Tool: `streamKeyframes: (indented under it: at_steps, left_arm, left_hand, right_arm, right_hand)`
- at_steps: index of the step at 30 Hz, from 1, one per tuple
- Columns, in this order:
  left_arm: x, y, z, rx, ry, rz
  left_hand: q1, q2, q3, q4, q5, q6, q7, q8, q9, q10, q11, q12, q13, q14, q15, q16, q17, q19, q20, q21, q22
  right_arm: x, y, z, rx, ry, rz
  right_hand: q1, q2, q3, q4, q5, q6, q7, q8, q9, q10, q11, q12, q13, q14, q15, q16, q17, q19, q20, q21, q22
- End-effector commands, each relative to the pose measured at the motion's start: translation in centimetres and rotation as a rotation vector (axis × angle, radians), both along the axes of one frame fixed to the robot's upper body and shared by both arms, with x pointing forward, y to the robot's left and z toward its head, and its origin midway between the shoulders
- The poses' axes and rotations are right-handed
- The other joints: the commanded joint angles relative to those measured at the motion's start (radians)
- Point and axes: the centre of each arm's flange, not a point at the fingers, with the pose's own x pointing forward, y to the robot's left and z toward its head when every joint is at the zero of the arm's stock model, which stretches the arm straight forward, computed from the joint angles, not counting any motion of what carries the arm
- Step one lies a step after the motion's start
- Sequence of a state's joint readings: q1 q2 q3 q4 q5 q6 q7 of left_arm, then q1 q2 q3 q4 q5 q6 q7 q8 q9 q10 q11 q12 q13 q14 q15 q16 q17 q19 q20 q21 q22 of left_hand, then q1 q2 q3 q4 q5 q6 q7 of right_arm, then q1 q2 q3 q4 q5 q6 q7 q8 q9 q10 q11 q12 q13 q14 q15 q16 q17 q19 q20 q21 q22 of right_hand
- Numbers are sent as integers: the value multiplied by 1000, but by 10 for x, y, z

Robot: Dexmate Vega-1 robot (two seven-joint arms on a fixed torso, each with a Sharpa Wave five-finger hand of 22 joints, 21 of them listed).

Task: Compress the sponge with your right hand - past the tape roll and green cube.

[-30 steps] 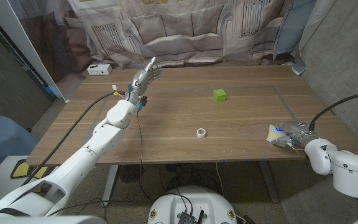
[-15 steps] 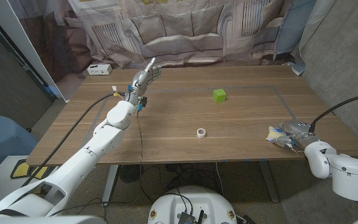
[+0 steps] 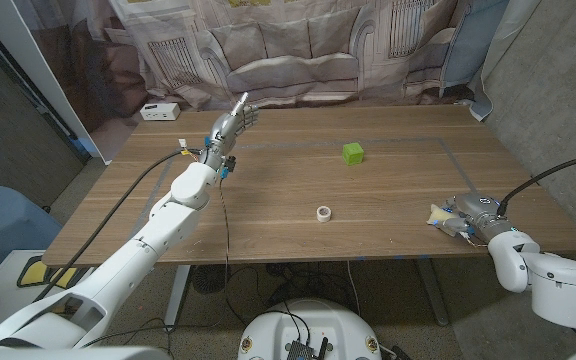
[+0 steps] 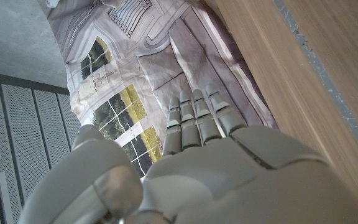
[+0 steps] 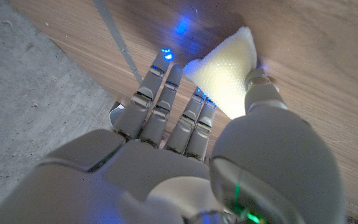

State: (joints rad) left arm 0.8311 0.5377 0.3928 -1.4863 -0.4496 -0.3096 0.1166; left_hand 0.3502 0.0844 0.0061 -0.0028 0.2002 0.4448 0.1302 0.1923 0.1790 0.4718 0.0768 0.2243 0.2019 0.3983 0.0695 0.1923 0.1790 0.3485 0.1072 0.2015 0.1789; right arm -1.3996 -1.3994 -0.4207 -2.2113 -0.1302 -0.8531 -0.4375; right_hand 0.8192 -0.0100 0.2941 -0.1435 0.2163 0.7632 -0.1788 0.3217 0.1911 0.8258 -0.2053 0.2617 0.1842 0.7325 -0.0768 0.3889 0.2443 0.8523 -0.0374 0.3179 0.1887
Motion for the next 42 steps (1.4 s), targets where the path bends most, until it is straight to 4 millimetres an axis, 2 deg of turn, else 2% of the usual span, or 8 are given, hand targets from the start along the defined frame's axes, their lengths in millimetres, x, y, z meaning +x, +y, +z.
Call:
streamKeyframes:
  at_steps: [1, 4, 21, 42]
  left_arm:
    - [4, 1, 2, -5, -2, -4]
    - [5, 2, 2, -7, -1, -5]
    - [7, 5, 5, -14, -11, -1]
    - [6, 5, 5, -19, -12, 7]
  left_hand:
    - [3, 9, -1, -8, -3, 8, 3, 1, 4, 7, -1, -5, 3, 8, -2, -2, 2, 7, 2, -1, 2]
    - [3, 9, -1, -8, -3, 7, 1, 0, 4, 8, -4, -4, 3, 9, -2, -1, 2, 7, 2, -1, 2]
    - [2, 10, -1, -9, -4, 9, 0, 0, 4, 9, -5, -4, 3, 9, -3, -1, 2, 7, 3, -1, 2]
    - [2, 11, -1, -10, -4, 9, 1, 0, 4, 10, -5, -5, 3, 10, -2, -1, 2, 6, 4, -1, 2]
  right_arm:
    - [-5, 0, 6, 12, -90, -1]
    - [-6, 0, 7, 12, -104, -3]
    - [-13, -1, 18, 22, -176, -20]
    - [-34, 0, 37, 32, -283, -26]
  right_hand:
    - [12, 9, 3, -6, -2, 25, 0, 7, -1, 20, 7, 5, 3, 22, -57, 4, 5, 18, -5, 10, 3]
    - [14, 10, 4, -6, -2, 36, 3, 8, -1, 32, 3, 6, 3, 42, -64, 10, 6, 32, -11, 16, 4]
    - [18, 13, 6, -5, -3, 47, 4, 5, -2, 48, 9, 2, 2, 54, -69, 8, 9, 42, -19, 21, 5]
    - [13, 11, 4, -1, -6, 50, 7, -2, -2, 53, 13, -7, 3, 68, -71, 5, 10, 51, -21, 26, 5]
